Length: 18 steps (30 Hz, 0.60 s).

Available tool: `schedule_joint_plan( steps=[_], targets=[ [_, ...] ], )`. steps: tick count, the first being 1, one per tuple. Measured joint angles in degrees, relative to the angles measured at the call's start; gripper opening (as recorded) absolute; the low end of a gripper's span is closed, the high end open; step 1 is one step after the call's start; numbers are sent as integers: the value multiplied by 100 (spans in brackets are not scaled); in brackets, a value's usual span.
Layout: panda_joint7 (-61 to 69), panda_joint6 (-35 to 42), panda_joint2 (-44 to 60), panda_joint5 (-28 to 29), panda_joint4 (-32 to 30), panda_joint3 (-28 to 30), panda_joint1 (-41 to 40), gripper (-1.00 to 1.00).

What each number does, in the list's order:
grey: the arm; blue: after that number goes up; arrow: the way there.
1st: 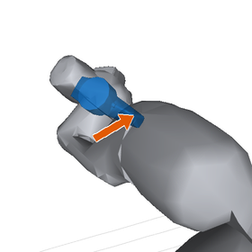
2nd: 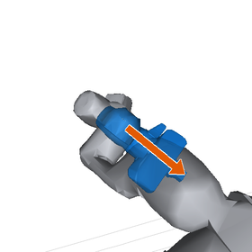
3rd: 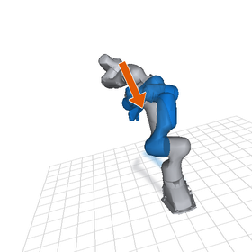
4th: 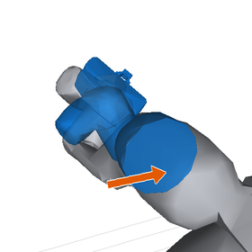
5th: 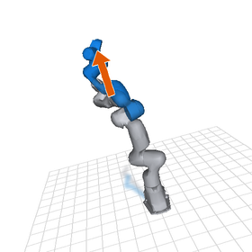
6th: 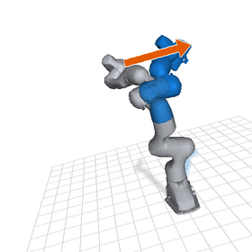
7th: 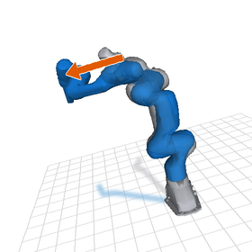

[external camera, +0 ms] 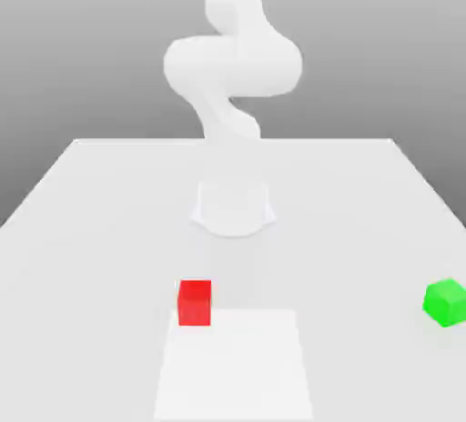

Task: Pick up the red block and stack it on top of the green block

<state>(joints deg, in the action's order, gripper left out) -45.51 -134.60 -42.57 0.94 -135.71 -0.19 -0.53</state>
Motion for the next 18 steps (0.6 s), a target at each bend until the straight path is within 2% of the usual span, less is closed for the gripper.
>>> schedule_joint_plan(
  steps=[2,3,14,18],
  targets=[
    [36,-273,323,83,-376,6,-51,0],
    [36,-273,323,83,-376,6,-51,0],
    [435,-1740,2002,301,-2600,362,-355,0],
    [703,-2689,3211,247,-3259,586,-421,0]
  ],
)
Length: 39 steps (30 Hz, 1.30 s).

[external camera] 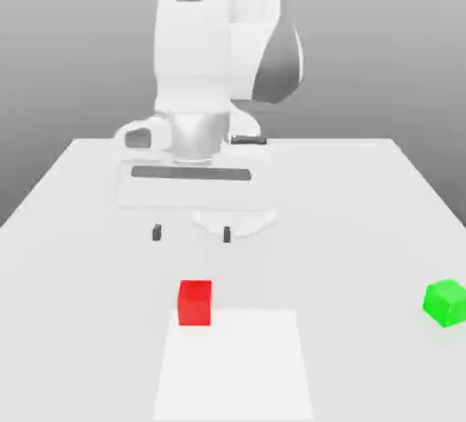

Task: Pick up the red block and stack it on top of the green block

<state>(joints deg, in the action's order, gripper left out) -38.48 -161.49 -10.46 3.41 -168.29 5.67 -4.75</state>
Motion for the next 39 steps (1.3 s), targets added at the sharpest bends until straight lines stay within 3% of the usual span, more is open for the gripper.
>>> schedule_joint_plan(
  steps=[6,7,14,23,30,39],
  targets=[
    [467,-1461,1811,-534,-6,-365,-329,0],
    [494,-1583,1951,-561,8,-448,-410,-100],
    [470,-1582,1953,-531,8,-469,-437,-100],
    [234,-161,361,-246,-171,-397,-327,-100],
    [-437,443,741,-379,749,-1535,1088,-100],
    [-1681,1110,1366,-111,2069,-2545,3218,-100]
  ],
)
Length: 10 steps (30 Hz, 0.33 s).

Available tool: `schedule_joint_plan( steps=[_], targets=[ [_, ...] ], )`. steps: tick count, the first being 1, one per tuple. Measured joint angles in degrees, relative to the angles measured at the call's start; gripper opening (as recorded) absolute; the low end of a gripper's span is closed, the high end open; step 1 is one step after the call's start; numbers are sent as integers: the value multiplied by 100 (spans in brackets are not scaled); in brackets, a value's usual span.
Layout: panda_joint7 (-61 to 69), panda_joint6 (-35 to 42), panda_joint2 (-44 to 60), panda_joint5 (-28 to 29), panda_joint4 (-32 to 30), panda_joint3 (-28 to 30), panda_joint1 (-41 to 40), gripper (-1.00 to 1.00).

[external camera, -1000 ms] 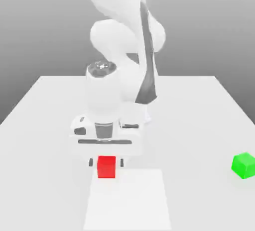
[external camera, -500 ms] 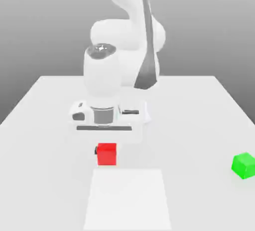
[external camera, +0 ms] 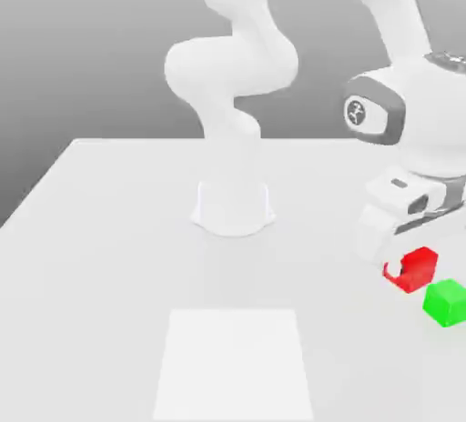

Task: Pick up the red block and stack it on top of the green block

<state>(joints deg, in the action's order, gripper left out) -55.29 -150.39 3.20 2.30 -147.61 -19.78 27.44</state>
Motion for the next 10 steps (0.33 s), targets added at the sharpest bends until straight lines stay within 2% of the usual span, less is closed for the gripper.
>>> schedule_joint_plan(
  steps=[6,7,10],
  targets=[
    [-654,-636,902,704,239,225,311,-100],
    [-754,-782,1070,838,249,319,383,100],
    [-754,-782,1070,838,249,319,383,100]
  ],
)
